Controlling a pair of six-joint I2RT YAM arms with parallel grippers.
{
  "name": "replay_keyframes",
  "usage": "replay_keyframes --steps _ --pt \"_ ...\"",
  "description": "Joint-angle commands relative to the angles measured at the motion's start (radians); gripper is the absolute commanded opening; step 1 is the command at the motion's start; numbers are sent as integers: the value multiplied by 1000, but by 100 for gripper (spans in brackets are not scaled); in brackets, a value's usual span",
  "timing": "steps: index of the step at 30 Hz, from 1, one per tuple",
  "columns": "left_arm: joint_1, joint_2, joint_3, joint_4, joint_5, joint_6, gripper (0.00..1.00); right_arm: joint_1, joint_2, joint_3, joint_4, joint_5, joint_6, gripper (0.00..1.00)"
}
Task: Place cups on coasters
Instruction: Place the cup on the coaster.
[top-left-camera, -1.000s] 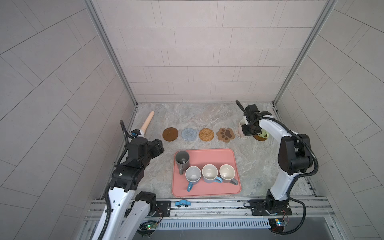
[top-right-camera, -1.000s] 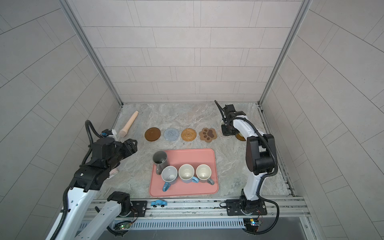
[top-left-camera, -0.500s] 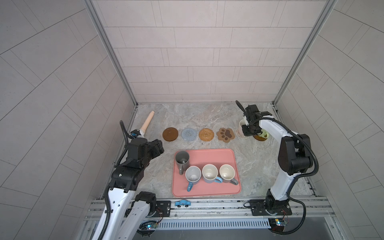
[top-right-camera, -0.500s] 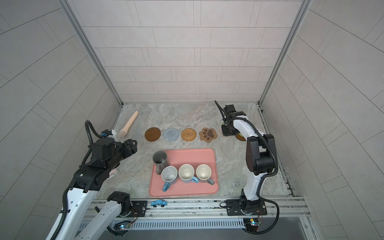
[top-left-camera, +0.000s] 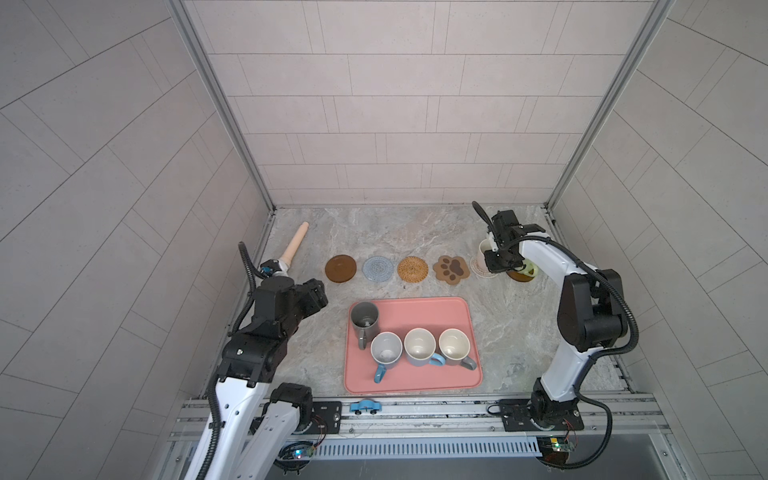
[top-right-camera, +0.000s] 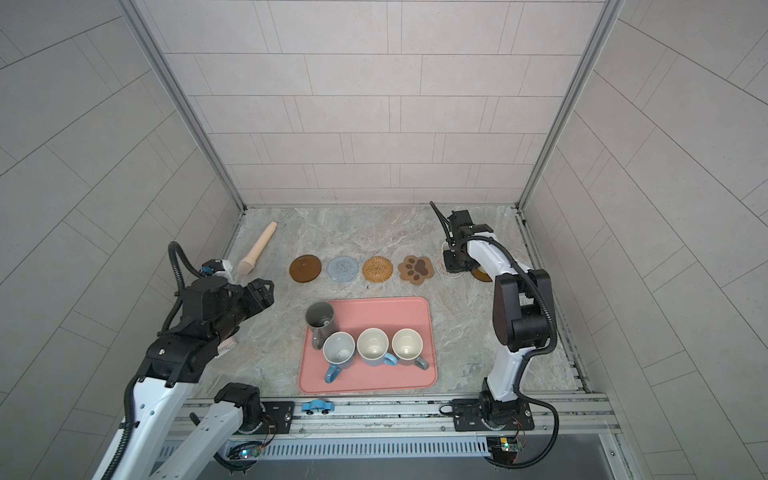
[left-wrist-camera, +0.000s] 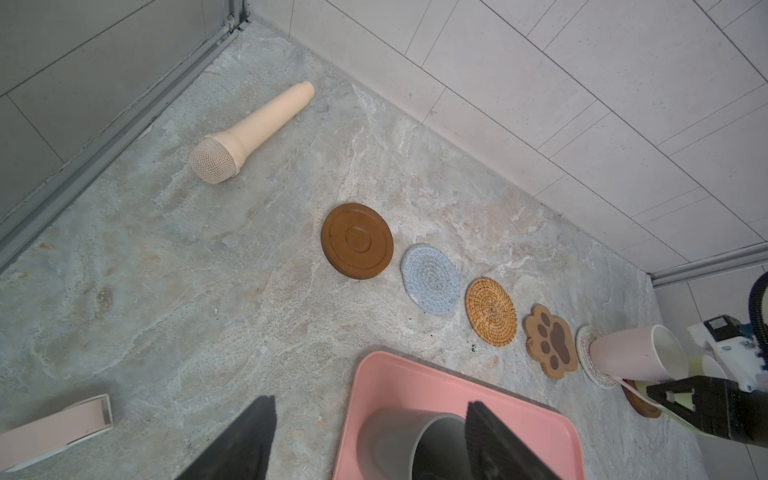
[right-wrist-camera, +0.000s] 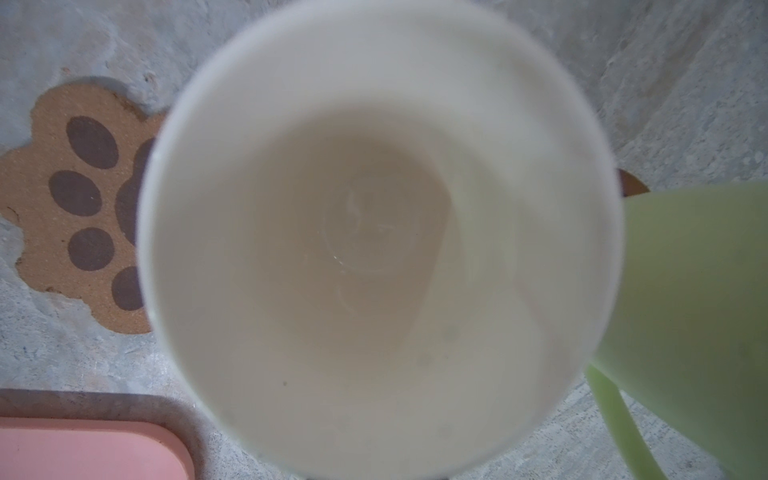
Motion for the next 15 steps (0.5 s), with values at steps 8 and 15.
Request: replay_keyframes --steps 8,15 --pt "4 -11 -12 -5 -12 -12 79 -3 -46 -25 -31 -13 -6 5" --pt "5 -9 -14 -2 -9 -15 79 -3 -46 -21 -36 -15 -5 5"
